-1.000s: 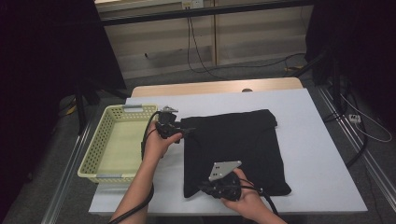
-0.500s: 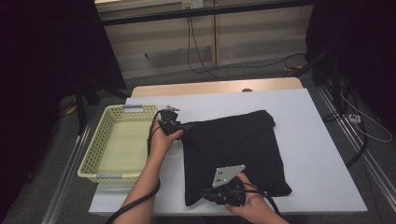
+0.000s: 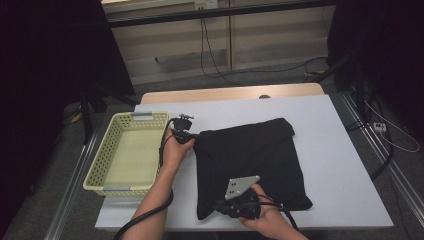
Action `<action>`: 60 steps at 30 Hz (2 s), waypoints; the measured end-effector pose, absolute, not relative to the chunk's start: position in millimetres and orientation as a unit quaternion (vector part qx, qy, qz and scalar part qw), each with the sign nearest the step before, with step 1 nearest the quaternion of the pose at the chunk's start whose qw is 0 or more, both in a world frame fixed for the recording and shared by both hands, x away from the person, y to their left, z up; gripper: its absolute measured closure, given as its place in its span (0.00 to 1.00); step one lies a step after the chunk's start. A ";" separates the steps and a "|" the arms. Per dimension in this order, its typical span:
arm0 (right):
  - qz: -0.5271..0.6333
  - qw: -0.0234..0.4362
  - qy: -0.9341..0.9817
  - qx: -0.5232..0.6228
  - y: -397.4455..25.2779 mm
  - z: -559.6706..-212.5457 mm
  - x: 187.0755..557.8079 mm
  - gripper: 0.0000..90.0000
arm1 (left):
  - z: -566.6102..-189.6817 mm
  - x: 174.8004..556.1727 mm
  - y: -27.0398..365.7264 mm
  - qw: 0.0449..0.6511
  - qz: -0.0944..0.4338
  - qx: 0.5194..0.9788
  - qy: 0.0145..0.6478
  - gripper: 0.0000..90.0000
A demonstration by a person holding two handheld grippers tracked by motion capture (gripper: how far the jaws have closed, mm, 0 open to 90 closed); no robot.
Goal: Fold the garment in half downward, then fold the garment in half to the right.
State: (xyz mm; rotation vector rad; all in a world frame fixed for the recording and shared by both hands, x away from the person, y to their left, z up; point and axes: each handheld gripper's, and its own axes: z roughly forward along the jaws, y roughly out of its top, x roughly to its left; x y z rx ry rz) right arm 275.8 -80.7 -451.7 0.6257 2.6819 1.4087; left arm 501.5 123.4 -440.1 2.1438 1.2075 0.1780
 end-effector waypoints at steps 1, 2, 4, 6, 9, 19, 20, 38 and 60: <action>0.456 0.026 0.867 0.201 -80.4 -451.0 275.5 0.96 | -437.3 501.4 123.6 0.331 0.070 0.819 0.463 0.96; 0.457 0.028 0.866 0.201 -80.5 -450.6 275.4 0.96 | -432.8 501.4 124.7 0.331 0.068 0.818 0.466 0.96; 0.459 0.027 0.865 0.204 -81.1 -450.4 275.9 0.96 | -423.0 501.6 126.8 0.333 0.069 0.815 0.469 0.97; 0.459 0.027 0.864 0.205 -81.5 -450.6 276.6 0.96 | -414.1 501.5 128.2 0.334 0.066 0.811 0.477 0.97; 0.460 0.028 0.863 0.207 -80.6 -449.3 277.2 0.96 | -404.5 501.6 130.6 0.331 0.068 0.810 0.480 0.97; 0.466 0.035 0.859 0.208 -76.3 -446.7 278.6 0.96 | -386.9 505.3 136.8 0.334 0.053 0.805 0.487 0.97; 0.466 0.035 0.859 0.209 -75.8 -446.6 278.7 0.96 | -385.8 505.7 136.9 0.336 0.053 0.803 0.489 0.97; 0.472 0.040 0.856 0.205 -72.1 -443.8 278.3 0.96 | -374.1 506.4 139.6 0.336 0.047 0.805 0.486 0.97; 0.483 0.056 0.849 0.209 -60.7 -437.0 280.7 0.96 | -353.6 518.8 147.7 0.323 0.044 0.808 0.491 0.97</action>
